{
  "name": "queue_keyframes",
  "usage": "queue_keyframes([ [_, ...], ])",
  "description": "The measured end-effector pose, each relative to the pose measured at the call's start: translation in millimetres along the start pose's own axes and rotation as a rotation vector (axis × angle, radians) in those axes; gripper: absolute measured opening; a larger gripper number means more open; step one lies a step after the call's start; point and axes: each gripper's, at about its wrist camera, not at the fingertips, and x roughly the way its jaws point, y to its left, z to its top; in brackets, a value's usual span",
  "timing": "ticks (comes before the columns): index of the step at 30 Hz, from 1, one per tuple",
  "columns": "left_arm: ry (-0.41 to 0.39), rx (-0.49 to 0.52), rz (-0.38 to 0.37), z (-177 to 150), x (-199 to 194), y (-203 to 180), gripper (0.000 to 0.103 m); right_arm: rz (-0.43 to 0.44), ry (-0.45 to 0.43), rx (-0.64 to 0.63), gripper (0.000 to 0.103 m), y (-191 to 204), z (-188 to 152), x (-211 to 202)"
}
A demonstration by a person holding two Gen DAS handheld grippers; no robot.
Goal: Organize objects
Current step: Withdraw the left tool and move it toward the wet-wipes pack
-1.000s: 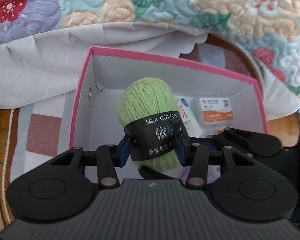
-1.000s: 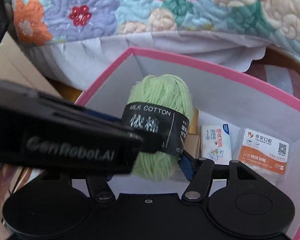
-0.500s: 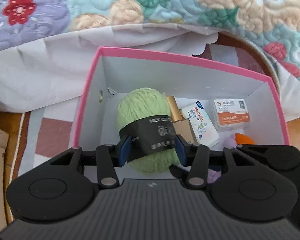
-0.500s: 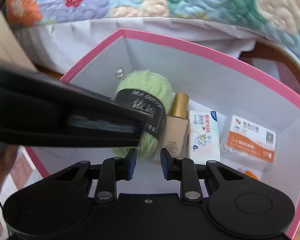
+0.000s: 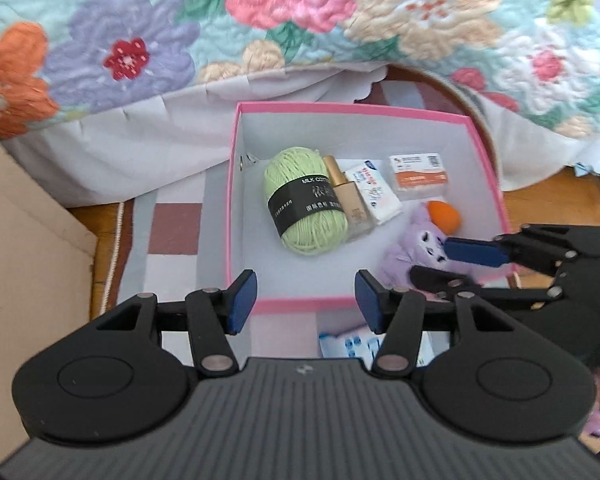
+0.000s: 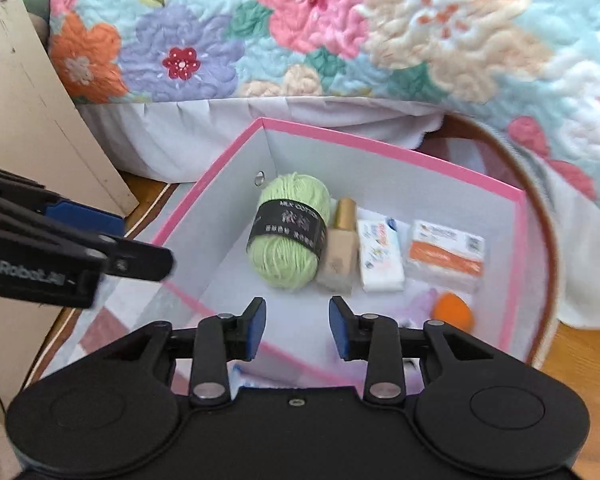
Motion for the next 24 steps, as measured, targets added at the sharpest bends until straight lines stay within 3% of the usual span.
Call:
queue_keyframes([
  [6,-0.062,0.022,-0.033,-21,-63,5,0.057,-0.012,-0.032,-0.004,0.045,4,-6,-60],
  [12,-0.165,0.109,-0.066,-54,-124,-7,0.064,0.0,-0.075,0.009,0.049,10,-17,-107],
  [17,-0.182,0.182,-0.058,-82,-148,-20,0.069,0.014,-0.086,0.005,0.053,19,-37,-132],
  [24,-0.191,0.125,-0.102,-108,-161,-14,0.075,0.005,-0.082,-0.015,0.067,29,-68,-155],
])
